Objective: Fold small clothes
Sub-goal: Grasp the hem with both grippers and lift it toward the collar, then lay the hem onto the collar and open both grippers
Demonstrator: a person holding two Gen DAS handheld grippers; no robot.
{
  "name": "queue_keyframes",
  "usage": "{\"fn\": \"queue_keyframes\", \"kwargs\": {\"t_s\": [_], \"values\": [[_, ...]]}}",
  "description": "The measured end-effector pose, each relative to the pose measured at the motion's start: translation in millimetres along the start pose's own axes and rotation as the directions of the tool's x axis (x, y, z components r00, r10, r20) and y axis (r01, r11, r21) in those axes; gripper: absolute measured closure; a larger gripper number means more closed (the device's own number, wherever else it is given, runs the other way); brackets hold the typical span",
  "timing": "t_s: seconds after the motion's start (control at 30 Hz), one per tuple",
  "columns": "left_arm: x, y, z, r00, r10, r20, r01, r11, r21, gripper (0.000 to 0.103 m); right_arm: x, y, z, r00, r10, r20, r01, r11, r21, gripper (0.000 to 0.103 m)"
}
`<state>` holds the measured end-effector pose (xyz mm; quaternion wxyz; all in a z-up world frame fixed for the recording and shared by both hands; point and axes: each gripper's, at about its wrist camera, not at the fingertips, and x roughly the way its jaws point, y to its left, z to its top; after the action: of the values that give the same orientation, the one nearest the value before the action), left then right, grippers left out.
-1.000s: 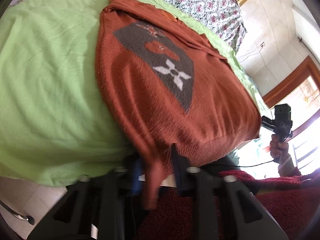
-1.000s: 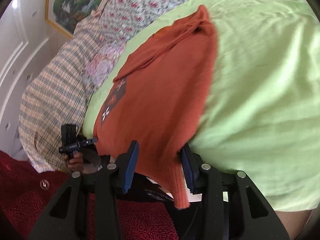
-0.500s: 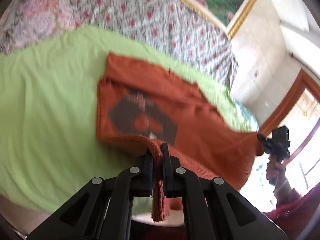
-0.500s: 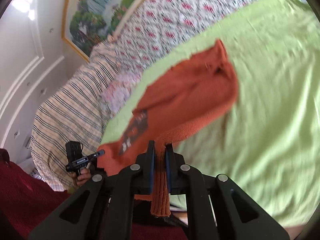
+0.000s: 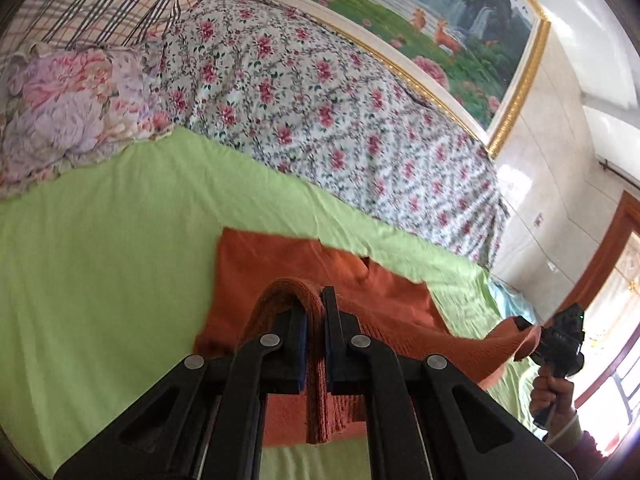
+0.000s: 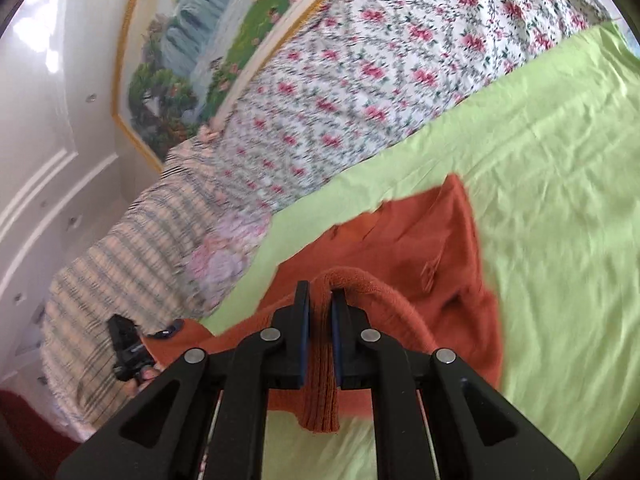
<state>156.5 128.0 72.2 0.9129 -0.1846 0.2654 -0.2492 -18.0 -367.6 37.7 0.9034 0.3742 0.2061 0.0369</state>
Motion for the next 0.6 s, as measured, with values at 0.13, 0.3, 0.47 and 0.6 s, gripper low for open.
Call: {"fn": "queue_keyframes", "kwargs": {"t_s": [0.13, 0.3, 0.47, 0.6], "values": [[44, 1, 24, 0.999, 0.034, -0.012, -0.034, 0.999, -0.001, 0.099, 26, -16, 34, 0.998, -0.059, 0.017, 0.059, 0.998, 0.001, 0.093], [101, 14, 35, 0.994, 0.092, -0.063, -0.092, 0.996, -0.002, 0.099, 70, -49, 65, 0.991, -0.131, -0.009, 0.132, 0.991, 0.011, 0.093], [151, 45, 33, 0.979, 0.152, -0.135, -0.158, 0.987, -0.039, 0.099, 108, -82, 73, 0.977, -0.201, -0.076, 0.203, 0.979, 0.014, 0.093], [178, 66, 25, 0.965, 0.18, -0.191, -0.195, 0.979, -0.063, 0.099, 133, -104, 67, 0.952, -0.273, -0.139, 0.277, 0.961, 0.014, 0.093]]}}
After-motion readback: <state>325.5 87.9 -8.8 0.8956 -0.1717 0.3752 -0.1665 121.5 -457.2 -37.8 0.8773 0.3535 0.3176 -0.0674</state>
